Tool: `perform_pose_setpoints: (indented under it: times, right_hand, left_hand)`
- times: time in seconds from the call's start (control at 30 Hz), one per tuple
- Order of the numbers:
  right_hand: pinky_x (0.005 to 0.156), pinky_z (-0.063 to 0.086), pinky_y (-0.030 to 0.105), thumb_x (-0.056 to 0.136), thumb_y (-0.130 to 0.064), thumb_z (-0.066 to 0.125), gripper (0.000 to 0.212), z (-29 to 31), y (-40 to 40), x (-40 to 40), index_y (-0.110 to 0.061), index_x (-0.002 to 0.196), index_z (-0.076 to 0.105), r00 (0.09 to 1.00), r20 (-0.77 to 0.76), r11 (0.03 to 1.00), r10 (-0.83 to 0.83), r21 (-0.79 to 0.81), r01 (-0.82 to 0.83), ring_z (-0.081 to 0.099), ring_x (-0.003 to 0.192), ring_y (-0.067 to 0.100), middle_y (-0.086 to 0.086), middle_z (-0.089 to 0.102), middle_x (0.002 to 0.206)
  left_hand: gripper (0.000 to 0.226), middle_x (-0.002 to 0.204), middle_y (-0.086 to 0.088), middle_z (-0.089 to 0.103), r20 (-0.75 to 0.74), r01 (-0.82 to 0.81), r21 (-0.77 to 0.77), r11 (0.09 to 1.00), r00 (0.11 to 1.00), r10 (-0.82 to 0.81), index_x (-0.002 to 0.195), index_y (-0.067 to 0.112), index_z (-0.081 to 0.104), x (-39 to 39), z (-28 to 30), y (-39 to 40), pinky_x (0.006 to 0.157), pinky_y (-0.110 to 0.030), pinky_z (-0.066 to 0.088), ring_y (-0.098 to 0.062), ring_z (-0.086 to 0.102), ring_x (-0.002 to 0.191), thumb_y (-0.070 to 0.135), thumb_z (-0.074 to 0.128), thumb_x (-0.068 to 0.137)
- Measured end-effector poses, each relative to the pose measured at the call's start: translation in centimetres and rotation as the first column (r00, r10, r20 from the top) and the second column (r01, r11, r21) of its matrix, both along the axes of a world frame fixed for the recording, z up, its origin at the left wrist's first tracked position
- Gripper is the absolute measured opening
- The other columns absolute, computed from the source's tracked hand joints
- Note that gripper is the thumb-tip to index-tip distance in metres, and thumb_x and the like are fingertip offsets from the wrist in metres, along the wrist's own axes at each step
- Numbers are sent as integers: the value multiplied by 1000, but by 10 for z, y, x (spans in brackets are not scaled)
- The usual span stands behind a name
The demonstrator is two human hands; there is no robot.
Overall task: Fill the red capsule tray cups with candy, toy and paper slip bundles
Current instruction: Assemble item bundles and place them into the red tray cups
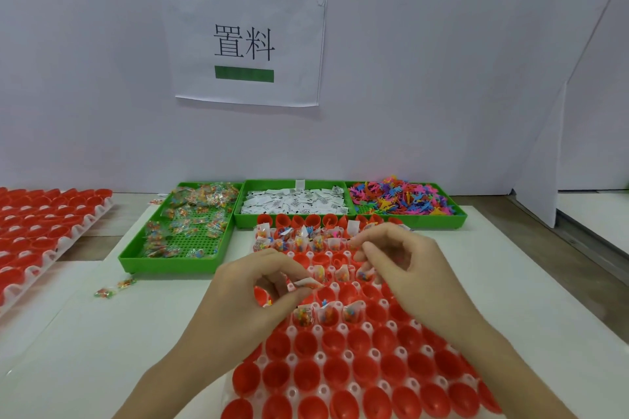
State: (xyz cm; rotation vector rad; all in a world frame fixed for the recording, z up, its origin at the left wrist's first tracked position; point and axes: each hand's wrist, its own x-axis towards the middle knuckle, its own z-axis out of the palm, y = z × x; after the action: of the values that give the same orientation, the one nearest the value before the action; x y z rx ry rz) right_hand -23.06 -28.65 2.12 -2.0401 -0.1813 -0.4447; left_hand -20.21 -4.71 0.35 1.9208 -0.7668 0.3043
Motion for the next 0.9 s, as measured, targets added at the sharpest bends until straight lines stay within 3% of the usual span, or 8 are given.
perform_pose_setpoints:
  times: [0.2, 0.27, 0.4, 0.53, 0.77, 0.9]
  right_hand:
    - [66, 50, 9, 98, -7, 60, 19, 14, -58, 72, -20, 97, 74, 967, 52, 935, -250, -246, 255, 67, 71, 0, -11, 73, 80]
    - [78, 51, 15, 98, -8, 61, 16, 12, -79, 99, -16, 101, 75, 949, 51, 888, -311, -340, 309, 66, 78, 3, -2, 76, 90]
    - [96, 49, 31, 98, -8, 64, 16, 0, -112, 146, -9, 109, 76, 931, -21, 775, -366, -560, 292, 69, 101, 21, 9, 76, 111]
    - [83, 51, 30, 88, -15, 78, 11, -4, -126, 170, -10, 98, 79, 914, -100, 653, -393, -730, 201, 64, 84, 15, 8, 77, 103]
    - [86, 57, 37, 87, -17, 80, 12, -9, -120, 184, -9, 96, 80, 902, -83, 591, -423, -780, 205, 71, 90, 23, 10, 78, 99]
    - [75, 48, 32, 89, -22, 77, 17, -13, -121, 184, -7, 94, 79, 901, -97, 671, -422, -702, 239, 64, 80, 18, 9, 76, 94]
  left_hand:
    - [16, 83, 10, 69, 0, -10, 21, 1000, 1000, 10, 85, 31, 76, 0, -1, 0, 65, -30, 55, -16, 67, 71, 17, 84, 83]
    - [16, 84, 11, 70, 8, -7, 32, 999, 1000, 7, 86, 31, 76, 0, -1, 1, 66, -28, 55, -16, 67, 72, 17, 83, 83]
    - [15, 86, 12, 70, 33, -17, 53, 998, 999, 16, 87, 34, 74, 2, -2, 3, 66, -28, 55, -16, 68, 74, 21, 83, 84]
    - [12, 87, 11, 70, 44, -25, 59, 998, 999, 23, 87, 32, 74, 5, -2, 6, 66, -27, 55, -16, 68, 75, 24, 81, 85]
    - [16, 86, 14, 70, 58, -36, 81, 996, 998, 31, 86, 33, 74, 7, -3, 7, 65, -24, 54, -15, 67, 73, 20, 82, 84]
    - [12, 88, 12, 71, 56, -33, 79, 996, 998, 29, 87, 31, 75, 8, -4, 8, 65, -29, 55, -17, 67, 76, 21, 81, 85]
